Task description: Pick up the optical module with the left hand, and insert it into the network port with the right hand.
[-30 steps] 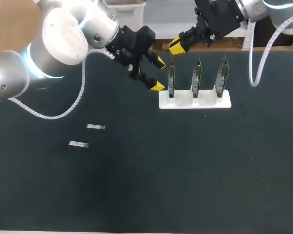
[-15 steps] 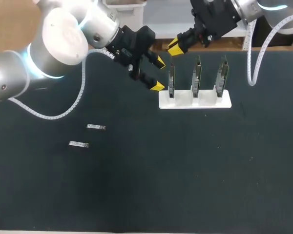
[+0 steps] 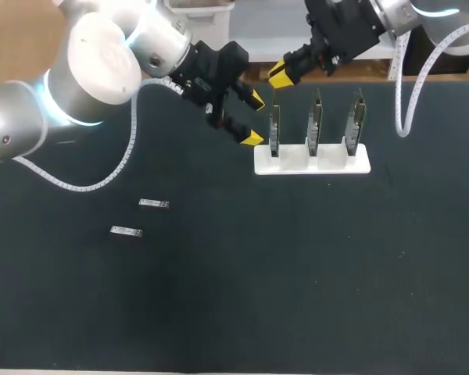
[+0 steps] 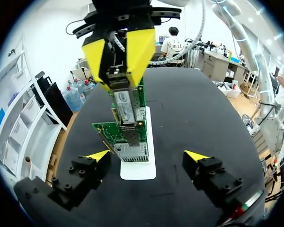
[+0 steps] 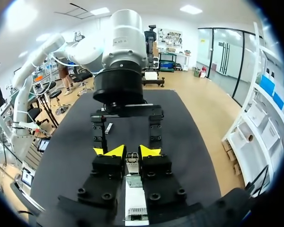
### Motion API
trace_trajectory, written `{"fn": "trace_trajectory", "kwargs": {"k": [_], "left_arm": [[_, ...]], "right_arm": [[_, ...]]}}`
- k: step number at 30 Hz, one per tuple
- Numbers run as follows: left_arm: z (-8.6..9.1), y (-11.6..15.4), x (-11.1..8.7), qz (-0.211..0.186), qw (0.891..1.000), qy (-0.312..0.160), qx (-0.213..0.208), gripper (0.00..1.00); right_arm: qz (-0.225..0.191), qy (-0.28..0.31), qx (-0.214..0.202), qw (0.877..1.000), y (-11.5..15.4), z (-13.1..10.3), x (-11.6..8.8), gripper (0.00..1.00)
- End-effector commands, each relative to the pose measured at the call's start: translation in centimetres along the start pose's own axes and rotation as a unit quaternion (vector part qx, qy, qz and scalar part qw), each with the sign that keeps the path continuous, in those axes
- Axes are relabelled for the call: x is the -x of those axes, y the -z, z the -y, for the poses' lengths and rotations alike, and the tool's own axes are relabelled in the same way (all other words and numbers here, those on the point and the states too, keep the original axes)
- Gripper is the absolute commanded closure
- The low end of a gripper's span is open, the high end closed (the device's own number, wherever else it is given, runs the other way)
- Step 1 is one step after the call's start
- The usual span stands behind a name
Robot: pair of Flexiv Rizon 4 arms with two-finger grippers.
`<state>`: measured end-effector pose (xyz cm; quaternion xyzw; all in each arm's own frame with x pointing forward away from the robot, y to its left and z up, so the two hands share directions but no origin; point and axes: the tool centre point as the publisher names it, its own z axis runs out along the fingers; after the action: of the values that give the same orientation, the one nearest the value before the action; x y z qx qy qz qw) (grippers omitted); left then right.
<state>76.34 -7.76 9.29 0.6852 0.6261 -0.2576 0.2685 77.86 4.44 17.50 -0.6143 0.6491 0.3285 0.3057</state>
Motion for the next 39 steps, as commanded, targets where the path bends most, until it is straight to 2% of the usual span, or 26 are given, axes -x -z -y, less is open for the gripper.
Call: {"fn": "trace_trajectory", "kwargs": {"k": [1,21,25,29,39], "left_arm": [[0.14,0.03,0.03,-0.001,1.000,0.000,0.002,0.00],[0.14,0.03,0.03,-0.001,1.000,0.000,0.002,0.00],[0.14,0.03,0.03,-0.001,1.000,0.000,0.002,0.00],[0.14,0.03,0.03,-0.001,1.000,0.000,0.002,0.00],[0.14,0.03,0.03,-0.001,1.000,0.000,0.002,0.00]], "right_arm": [[0.005,0.004,-0.003,1.000,0.16,0.04,0.04,1.00],[0.002,-0.003,0.002,1.000,-0.24,0.05,-0.63,1.00],[0.008,0.007,-0.007,1.000,0.17,-0.14,-0.23,1.00],[-0.010,0.030,-0.019,0.999,0.07,-0.24,0.09,1.00],[-0.005,0.021,-0.015,1.000,-0.09,-0.04,0.08,1.00]]}}
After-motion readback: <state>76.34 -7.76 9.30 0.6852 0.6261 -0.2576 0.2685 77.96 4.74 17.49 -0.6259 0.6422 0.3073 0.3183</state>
